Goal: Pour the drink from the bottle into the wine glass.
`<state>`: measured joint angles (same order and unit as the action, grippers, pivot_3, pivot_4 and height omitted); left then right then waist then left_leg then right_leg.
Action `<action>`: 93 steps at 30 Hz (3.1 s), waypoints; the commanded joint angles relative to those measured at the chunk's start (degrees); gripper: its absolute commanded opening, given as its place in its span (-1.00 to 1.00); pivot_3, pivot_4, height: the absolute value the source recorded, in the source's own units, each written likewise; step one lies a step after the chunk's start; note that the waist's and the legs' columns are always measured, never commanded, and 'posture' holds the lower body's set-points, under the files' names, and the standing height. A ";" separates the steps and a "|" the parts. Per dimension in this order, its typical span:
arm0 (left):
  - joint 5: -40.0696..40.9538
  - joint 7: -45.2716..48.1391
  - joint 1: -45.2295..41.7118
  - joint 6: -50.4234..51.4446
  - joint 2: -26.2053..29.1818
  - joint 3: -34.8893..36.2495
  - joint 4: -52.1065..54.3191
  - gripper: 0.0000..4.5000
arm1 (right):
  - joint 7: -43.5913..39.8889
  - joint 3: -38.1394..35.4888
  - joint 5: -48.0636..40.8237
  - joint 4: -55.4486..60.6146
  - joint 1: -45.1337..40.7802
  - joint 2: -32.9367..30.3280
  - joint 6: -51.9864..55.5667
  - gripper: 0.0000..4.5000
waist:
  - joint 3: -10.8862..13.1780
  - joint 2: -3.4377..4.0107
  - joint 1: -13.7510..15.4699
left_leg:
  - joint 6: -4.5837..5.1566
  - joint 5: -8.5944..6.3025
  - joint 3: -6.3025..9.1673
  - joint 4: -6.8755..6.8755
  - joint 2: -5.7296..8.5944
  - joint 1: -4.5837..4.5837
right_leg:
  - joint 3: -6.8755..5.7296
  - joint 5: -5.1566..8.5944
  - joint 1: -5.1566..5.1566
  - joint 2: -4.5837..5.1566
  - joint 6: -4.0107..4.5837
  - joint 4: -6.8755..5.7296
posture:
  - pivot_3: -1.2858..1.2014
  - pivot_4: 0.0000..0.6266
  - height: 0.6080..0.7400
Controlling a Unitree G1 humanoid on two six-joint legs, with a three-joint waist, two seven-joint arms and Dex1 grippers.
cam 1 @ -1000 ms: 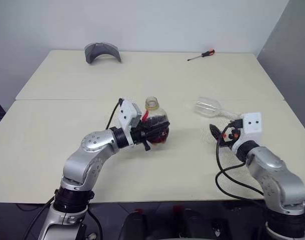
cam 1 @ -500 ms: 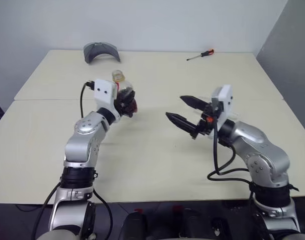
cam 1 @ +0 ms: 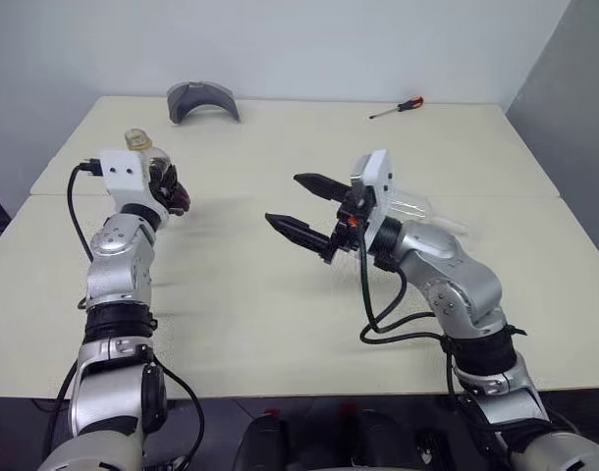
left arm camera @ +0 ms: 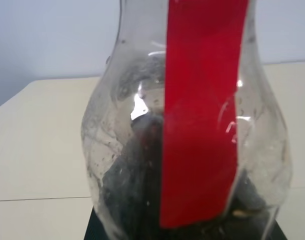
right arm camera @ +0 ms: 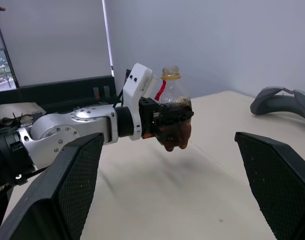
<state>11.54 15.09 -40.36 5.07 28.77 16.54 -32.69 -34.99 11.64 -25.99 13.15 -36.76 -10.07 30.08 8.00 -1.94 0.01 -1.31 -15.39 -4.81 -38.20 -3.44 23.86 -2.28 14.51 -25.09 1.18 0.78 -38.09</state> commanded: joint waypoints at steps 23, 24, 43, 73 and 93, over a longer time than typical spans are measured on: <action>-0.46 2.79 -3.67 -12.70 -2.36 0.03 -17.01 -0.55 | 1.98 0.43 5.17 -1.22 -0.18 0.75 -3.24 0.99 | 0.00 0.00 -0.63 | -0.02 0.01 -0.09 -0.09 -0.05 -0.03 | -0.04 0.00 -0.03 -0.03 0.00 -0.05 | 0.03 -0.52 1.00; -0.44 2.58 -3.11 -12.50 -2.45 0.06 -16.24 -0.55 | 1.98 0.41 5.14 -1.25 -0.20 0.79 -3.24 0.99 | 0.00 0.00 -0.65 | -0.02 0.01 -0.09 -0.09 -0.06 -0.04 | -0.04 0.00 -0.03 -0.03 0.00 -0.05 | 0.03 -0.52 1.00; 0.70 0.50 2.18 -8.61 -5.25 0.38 -7.44 0.31 | 1.92 0.00 6.24 -2.53 -0.13 1.56 -4.14 1.00 | -0.01 0.00 -0.63 | -0.02 0.01 -0.06 -0.08 -0.09 -0.05 | 0.03 0.00 -0.01 -0.01 0.00 -0.07 | 0.03 -0.52 1.00; 3.27 -3.45 22.97 12.96 -6.75 0.24 31.68 0.99 | 2.15 -0.13 6.59 0.16 2.40 1.11 -3.22 1.00 | -0.01 0.00 -0.49 | -0.03 0.01 -0.05 -0.08 -0.15 -0.04 | 0.15 0.00 -0.01 0.11 0.00 -0.08 | 0.03 -0.52 1.00; 18.42 13.40 33.94 31.63 -1.21 -10.16 64.83 0.99 | 2.52 -3.88 16.04 4.59 14.33 -17.30 -6.73 1.00 | -0.02 -0.01 -0.06 | -0.03 -0.03 0.00 0.02 -0.05 -0.09 | 0.24 0.00 0.04 0.08 0.00 0.01 | 0.03 -0.52 1.00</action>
<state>28.89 25.46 -6.43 38.19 26.71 7.24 30.17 -32.48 9.84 -11.67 17.62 -22.67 -26.53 26.27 7.98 -1.95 -0.05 -1.34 -15.43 -4.80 -38.18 -3.50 23.76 -2.01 14.52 -25.05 1.24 0.79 -38.06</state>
